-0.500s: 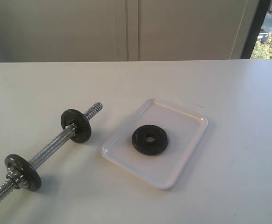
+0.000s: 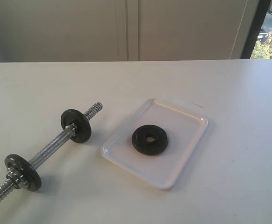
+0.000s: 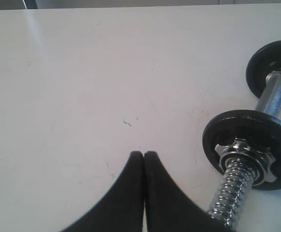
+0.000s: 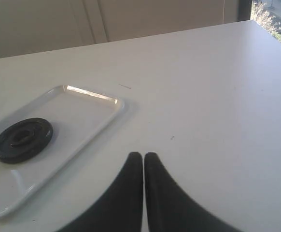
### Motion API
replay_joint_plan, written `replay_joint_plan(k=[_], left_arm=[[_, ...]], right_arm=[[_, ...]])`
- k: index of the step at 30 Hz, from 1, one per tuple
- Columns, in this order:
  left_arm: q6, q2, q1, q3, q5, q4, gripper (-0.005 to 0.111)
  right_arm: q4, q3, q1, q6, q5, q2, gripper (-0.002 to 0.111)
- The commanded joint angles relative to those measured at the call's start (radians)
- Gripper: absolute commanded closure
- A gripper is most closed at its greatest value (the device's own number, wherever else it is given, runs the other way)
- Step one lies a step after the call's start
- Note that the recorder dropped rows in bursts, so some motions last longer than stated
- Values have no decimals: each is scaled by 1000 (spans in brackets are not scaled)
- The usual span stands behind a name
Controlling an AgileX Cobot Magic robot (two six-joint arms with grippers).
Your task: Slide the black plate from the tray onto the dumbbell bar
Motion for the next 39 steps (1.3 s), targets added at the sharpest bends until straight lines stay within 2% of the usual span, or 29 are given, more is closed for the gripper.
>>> replay_joint_plan(k=[1,12,22,25,27,30,34,36,39], left_arm=[[0,-5,3,0,2,-8,107],[0,-5,3,0,-3,-8,107],[0,-5,3,0,-142,-8,107],[0,-5,3,0,-224,-8,107],[-64,-5,3,0,-311,-10,107],[-185,-5,3,0,-534,-14,107],[-202,-5,3,0,-775,-14,107],[-202,-5,3,0,-846,-14,107],[-202,6,3,-24,-841,-14,107]], right_arm=[[-7,2,1,-2,-5,-5,106],[-9,2,41,-4,-5,-5,106],[-96,2,41,-66,-5,-5,106],[-96,2,41,-66,-5,-5,106],[-100,2,41,-66,-5,-5,106],[-100,2,41,-66,-5,-5,106],[-100,2,41,-66,-5,-5,106],[-101,2,55,-66,-5,-5,106],[-101,2,79,-66,-5,-5,106]])
